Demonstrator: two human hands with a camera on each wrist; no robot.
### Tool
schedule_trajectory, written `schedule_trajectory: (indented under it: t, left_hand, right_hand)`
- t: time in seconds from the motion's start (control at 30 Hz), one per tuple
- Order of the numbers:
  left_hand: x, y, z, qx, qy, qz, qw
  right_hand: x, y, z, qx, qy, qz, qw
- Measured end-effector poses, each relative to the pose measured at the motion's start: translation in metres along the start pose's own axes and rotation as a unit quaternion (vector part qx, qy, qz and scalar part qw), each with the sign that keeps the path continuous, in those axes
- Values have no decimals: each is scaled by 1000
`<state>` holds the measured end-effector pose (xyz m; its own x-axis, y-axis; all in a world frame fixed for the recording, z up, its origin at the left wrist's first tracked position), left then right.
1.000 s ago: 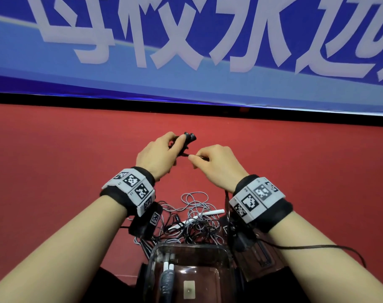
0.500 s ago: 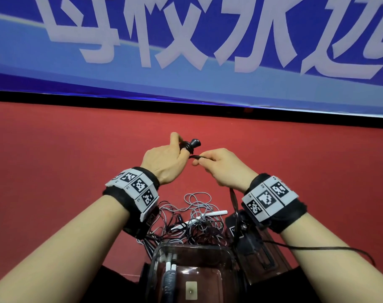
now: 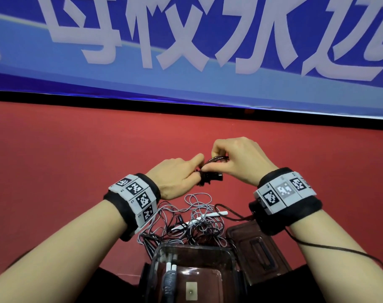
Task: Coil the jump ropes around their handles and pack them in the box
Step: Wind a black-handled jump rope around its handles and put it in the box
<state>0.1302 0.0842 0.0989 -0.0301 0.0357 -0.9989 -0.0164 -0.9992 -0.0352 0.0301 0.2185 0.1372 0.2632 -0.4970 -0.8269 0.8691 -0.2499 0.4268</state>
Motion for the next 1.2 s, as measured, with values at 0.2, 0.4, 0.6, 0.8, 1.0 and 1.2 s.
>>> schedule_trajectory:
  t: [0.2, 0.4, 0.6, 0.8, 1.0, 1.2]
  left_hand:
    - [3, -12, -4, -7, 12, -2, 1000]
    - [5, -13, -3, -7, 25, -118, 993]
    - [-1, -9, 3, -42, 3, -395, 918]
    - [-10, -7, 10, -61, -46, -580, 811]
    - [-15, -4, 8, -57, -77, -692, 716]
    - [-19, -4, 10, -92, -60, -722, 684]
  right_hand:
    - [5, -23, -1, 73, 17, 88, 993]
    - [29, -46, 2, 140, 34, 241, 960]
    - [60, -63, 8, 187, -22, 317, 930]
    - [89, -35, 11, 221, -42, 402, 887]
    - [95, -32, 14, 248, -70, 391, 884]
    - [80, -20, 14, 230, -81, 407, 880]
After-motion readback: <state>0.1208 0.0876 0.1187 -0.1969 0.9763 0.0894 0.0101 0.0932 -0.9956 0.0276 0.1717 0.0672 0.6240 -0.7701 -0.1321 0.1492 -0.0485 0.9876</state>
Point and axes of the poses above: each hand's wrist, its own z-axis towards the middle knuckle, its own x-axis out of the palm, y = z × x, the point moved 3 cm from there along z, towards the middle knuckle, and after that the axes turned 12 degrees about z, right-handed, at the moved point
